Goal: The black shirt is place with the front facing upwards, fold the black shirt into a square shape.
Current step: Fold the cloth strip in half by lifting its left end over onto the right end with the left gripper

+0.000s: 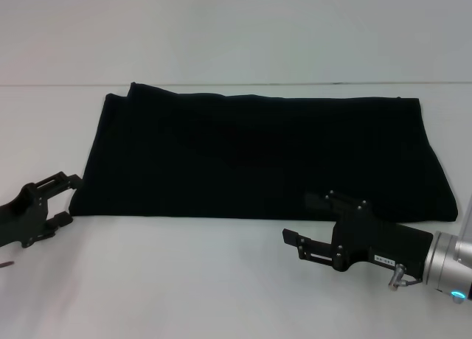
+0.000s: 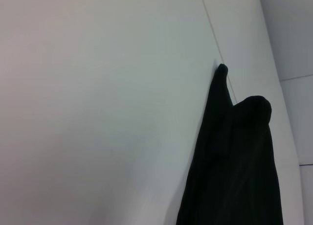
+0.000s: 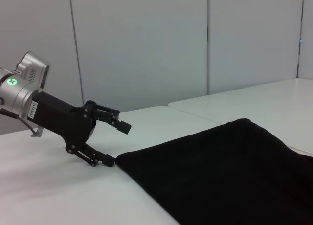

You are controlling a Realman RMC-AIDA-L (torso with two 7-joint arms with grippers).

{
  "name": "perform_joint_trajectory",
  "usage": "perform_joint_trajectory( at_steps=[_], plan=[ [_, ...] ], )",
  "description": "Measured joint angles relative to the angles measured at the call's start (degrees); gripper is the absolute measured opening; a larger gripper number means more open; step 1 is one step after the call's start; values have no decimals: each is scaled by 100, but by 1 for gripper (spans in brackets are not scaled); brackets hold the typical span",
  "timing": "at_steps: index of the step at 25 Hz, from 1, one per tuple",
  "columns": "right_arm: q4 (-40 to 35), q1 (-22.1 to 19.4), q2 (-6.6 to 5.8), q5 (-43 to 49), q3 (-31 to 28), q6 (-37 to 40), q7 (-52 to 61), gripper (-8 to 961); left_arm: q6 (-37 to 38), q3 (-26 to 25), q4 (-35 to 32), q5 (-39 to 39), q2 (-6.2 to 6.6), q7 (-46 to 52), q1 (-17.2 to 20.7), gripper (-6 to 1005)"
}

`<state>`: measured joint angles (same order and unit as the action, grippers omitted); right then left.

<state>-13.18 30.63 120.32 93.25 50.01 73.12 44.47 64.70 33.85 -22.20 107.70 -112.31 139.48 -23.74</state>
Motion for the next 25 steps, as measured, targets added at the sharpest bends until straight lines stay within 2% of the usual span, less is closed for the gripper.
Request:
perform_joint_trajectory(
  at_steps=[8, 16, 25],
  plan=[
    [0, 11, 0, 0, 1, 0, 7, 809, -98, 7, 6, -2, -18, 1, -65, 878],
    [0, 13, 0, 0, 2, 98, 9, 809, -256, 80, 86, 66, -84, -12, -413, 871],
    [0, 11, 0, -2, 0, 172, 9, 809, -327, 425, -1, 96, -90, -170, -522, 853]
  ],
)
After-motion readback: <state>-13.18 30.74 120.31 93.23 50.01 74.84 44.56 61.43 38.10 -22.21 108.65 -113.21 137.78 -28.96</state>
